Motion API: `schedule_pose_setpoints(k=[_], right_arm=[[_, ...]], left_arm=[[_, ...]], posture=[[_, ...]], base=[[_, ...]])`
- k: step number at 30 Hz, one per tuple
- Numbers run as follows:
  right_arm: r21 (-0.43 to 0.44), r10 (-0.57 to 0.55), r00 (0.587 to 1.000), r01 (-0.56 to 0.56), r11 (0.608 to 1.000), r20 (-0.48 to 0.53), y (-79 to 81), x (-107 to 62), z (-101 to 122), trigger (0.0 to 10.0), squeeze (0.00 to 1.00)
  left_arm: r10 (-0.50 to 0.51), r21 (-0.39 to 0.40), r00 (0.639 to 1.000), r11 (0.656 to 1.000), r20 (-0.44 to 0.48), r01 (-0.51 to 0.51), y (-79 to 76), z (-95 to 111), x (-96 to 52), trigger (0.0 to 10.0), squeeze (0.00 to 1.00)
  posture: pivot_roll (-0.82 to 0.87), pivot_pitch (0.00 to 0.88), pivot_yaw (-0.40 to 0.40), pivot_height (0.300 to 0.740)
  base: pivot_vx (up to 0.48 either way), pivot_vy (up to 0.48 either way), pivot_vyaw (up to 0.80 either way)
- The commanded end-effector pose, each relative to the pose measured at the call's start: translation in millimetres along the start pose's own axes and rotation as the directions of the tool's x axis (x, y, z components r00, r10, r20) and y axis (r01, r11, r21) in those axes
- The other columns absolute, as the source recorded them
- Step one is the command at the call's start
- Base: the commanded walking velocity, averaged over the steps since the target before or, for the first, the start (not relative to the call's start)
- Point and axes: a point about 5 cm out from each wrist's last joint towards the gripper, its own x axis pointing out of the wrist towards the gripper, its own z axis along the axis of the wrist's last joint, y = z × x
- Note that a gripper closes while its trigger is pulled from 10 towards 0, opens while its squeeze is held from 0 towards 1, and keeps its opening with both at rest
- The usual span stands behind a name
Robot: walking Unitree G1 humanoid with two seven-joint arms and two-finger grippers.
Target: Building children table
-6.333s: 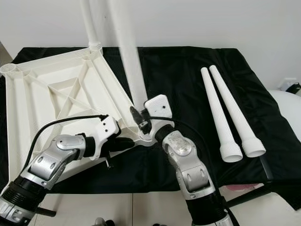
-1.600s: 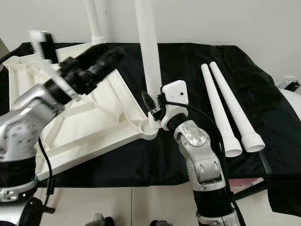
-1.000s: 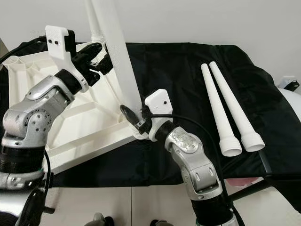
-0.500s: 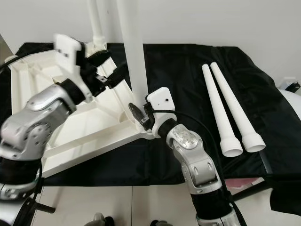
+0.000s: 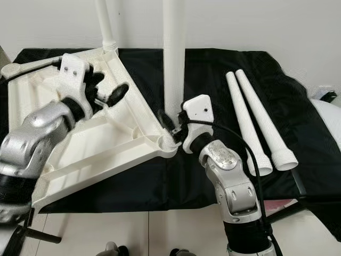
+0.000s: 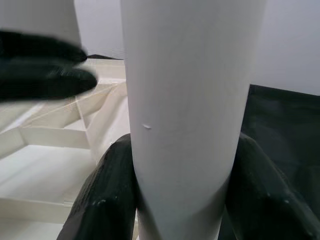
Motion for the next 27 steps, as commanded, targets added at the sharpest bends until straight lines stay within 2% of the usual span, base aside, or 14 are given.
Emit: schedule_pose_setpoints(k=[1, 2, 3, 4, 7, 9, 11, 19, 20, 21, 22, 27], right_arm=[[0.031, -0.029, 0.998, 0.027, 0.999, 0.054, -4.8, 0.2, 5, 10.0, 0.00], [0.031, -0.029, 0.998, 0.027, 0.999, 0.054, -4.8, 0.2, 5, 10.0, 0.00], [0.044, -0.035, 0.997, 0.032, 0.999, 0.070, -5.6, 2.1, 5, 10.0, 0.00], [0.044, -0.035, 0.997, 0.032, 0.999, 0.070, -5.6, 2.1, 5, 10.0, 0.00], [0.066, -0.021, 0.997, 0.015, 0.998, 0.078, -1.3, 7.3, 3, 10.0, 0.00], [0.069, -0.018, 0.998, 0.014, 0.998, 0.066, -0.2, 7.3, 0, 10.0, 0.00], [0.069, -0.019, 0.998, 0.015, 0.998, 0.061, -0.2, 6.9, -1, 10.0, 0.00], [0.072, -0.022, 0.999, 0.019, 0.997, 0.048, -0.7, 5.3, -3, 10.0, 0.00], [0.072, -0.022, 0.999, 0.018, 0.997, 0.048, -0.6, 4.9, -3, 10.0, 0.00], [0.072, -0.022, 0.999, 0.018, 0.997, 0.050, -0.6, 4.8, -4, 10.0, 0.00], [0.071, -0.019, 0.999, 0.015, 0.997, 0.049, 0.0, 4.6, -5, 10.0, 0.00], [0.069, -0.017, 0.999, 0.014, 0.997, 0.043, 0.9, 3.4, -6, 10.0, 0.00]], left_arm=[[-0.264, 0.061, 0.959, 0.961, -0.101, 0.271, -36.6, -19, -13.8, 10.0, 0.00], [-0.264, 0.061, 0.959, 0.961, -0.101, 0.271, -36.6, -19, -13.8, 10.0, 0.00], [-0.329, 0.056, 0.931, 0.938, -0.159, 0.342, -48.0, -31, -17.6, 10.0, 0.00], [-0.329, 0.056, 0.931, 0.938, -0.159, 0.342, -48.0, -31, -17.6, 10.0, 0.00], [-0.382, 0.050, 0.884, 0.911, -0.269, 0.409, -66.8, -60, -16.2, 10.0, 0.00], [-0.398, 0.064, 0.867, 0.898, -0.302, 0.435, -74.3, -70, -15.6, 10.0, 0.00], [-0.400, 0.075, 0.862, 0.894, -0.311, 0.441, -76.6, -73, -15.2, 10.0, 0.00], [-0.323, 0.080, 0.888, 0.927, -0.327, 0.366, -72.2, -82, -6.1, 10.0, 0.00], [-0.308, 0.083, 0.891, 0.932, -0.333, 0.353, -70.0, -84, -5.0, 4.8, 0.00], [-0.302, 0.087, 0.891, 0.933, -0.339, 0.349, -68.5, -86, -4.4, 4.8, 0.00], [-0.311, 0.080, 0.889, 0.931, -0.338, 0.356, -67.5, -87, -3.3, 0.2, 0.00], [-0.332, 0.065, 0.880, 0.925, -0.339, 0.374, -67.1, -90, -4.0, 0.0, 0.00]], posture=[[0.00, 0.166, -0.005, 0.740], [0.00, 0.166, -0.005, 0.740], [0.01, 0.165, -0.007, 0.740], [0.01, 0.165, -0.007, 0.740], [0.02, 0.164, -0.021, 0.740], [0.02, 0.166, -0.021, 0.740], [0.02, 0.166, -0.023, 0.740], [0.01, 0.168, -0.018, 0.740], [0.00, 0.167, -0.017, 0.740], [0.00, 0.167, -0.017, 0.740], [0.00, 0.167, -0.016, 0.740], [0.00, 0.167, -0.014, 0.740]], base=[[0.000, 0.000, 0.00], [0.000, 0.000, 0.00], [0.000, 0.000, 0.00], [0.000, 0.000, 0.00], [0.000, 0.000, 0.00], [0.000, 0.000, 0.00], [0.000, 0.000, 0.00], [0.000, 0.000, 0.00], [0.000, 0.000, 0.00], [0.000, 0.000, 0.00], [0.000, 0.000, 0.00], [0.000, 0.000, 0.00]])
